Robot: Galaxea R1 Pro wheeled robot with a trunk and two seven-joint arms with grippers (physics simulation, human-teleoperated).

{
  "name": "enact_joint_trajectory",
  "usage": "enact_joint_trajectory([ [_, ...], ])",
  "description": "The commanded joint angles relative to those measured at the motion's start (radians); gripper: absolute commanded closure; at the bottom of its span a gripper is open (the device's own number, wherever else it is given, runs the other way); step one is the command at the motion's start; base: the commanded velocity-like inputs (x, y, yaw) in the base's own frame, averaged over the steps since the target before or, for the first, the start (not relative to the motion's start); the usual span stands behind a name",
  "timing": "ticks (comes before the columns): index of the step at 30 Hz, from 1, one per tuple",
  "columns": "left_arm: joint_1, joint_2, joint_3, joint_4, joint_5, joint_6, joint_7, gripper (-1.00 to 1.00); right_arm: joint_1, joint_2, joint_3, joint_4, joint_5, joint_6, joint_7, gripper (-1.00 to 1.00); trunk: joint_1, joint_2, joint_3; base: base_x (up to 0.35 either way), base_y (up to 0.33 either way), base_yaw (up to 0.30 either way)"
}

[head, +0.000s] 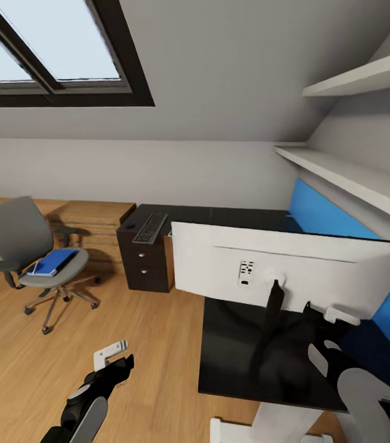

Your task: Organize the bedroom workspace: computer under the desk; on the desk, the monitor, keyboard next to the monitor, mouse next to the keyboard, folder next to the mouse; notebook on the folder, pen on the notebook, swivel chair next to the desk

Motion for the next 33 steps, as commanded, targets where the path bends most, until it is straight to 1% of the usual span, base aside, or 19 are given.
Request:
enact_joint_trajectory([
  [1, -0.001, 0.001, 0.001, -0.001, 0.008, 0.002, 0.009, -1.00, -0.001, 0.000, 0.005, 0.001, -0.010, -0.005, 0.000, -1.00, 0.001, -0.002, -0.002, 0.226, -0.071, 0.000],
  [3, -0.001, -0.001, 0.009, -0.001, 0.009, 0.002, 0.008, -1.00, -0.001, 0.000, 0.006, 0.001, -0.010, -0.005, 0.000, -1.00, 0.001, -0.002, -0.002, 0.095, -0.030, 0.000],
  [9, -0.001, -0.001, 0.018, -0.001, 0.010, 0.002, 0.008, -1.00, -0.001, 0.001, 0.006, 0.001, -0.010, -0.005, 0.000, -1.00, 0.001, -0.002, -0.002, 0.025, -0.008, 0.000],
  [13, -0.001, -0.001, 0.033, -0.001, 0.010, 0.002, 0.008, -1.00, -0.001, 0.004, 0.006, 0.000, -0.010, -0.006, -0.001, -1.00, 0.001, -0.002, -0.002, -0.009, -0.001, 0.000],
  [18, -0.001, -0.002, 0.040, -0.001, 0.010, 0.004, 0.008, -1.00, -0.001, 0.007, 0.006, -0.003, -0.011, -0.006, -0.003, -1.00, 0.001, -0.002, -0.002, -0.212, -0.011, 0.001],
  [25, -0.001, -0.001, 0.047, -0.002, 0.016, 0.004, 0.008, -1.00, -0.001, 0.008, 0.005, -0.005, -0.012, -0.006, -0.003, -1.00, 0.001, -0.002, -0.007, -0.277, -0.191, 0.158],
  [27, -0.001, 0.000, 0.068, -0.002, 0.038, 0.005, 0.007, -1.00, -0.001, 0.008, 0.003, -0.005, -0.012, -0.006, -0.003, -1.00, 0.001, -0.002, -0.009, -0.262, -0.224, 0.210],
  [29, -0.001, 0.000, 0.080, -0.002, 0.053, 0.006, 0.007, -1.00, -0.001, 0.008, 0.003, -0.005, -0.013, -0.006, -0.003, -1.00, 0.001, -0.002, -0.011, -0.262, -0.218, 0.213],
  [33, -0.001, -0.001, 0.090, -0.001, 0.068, 0.007, 0.005, -1.00, -0.001, 0.008, 0.003, -0.004, -0.012, -0.006, -0.003, -1.00, 0.001, -0.002, -0.015, -0.240, -0.242, 0.215],
])
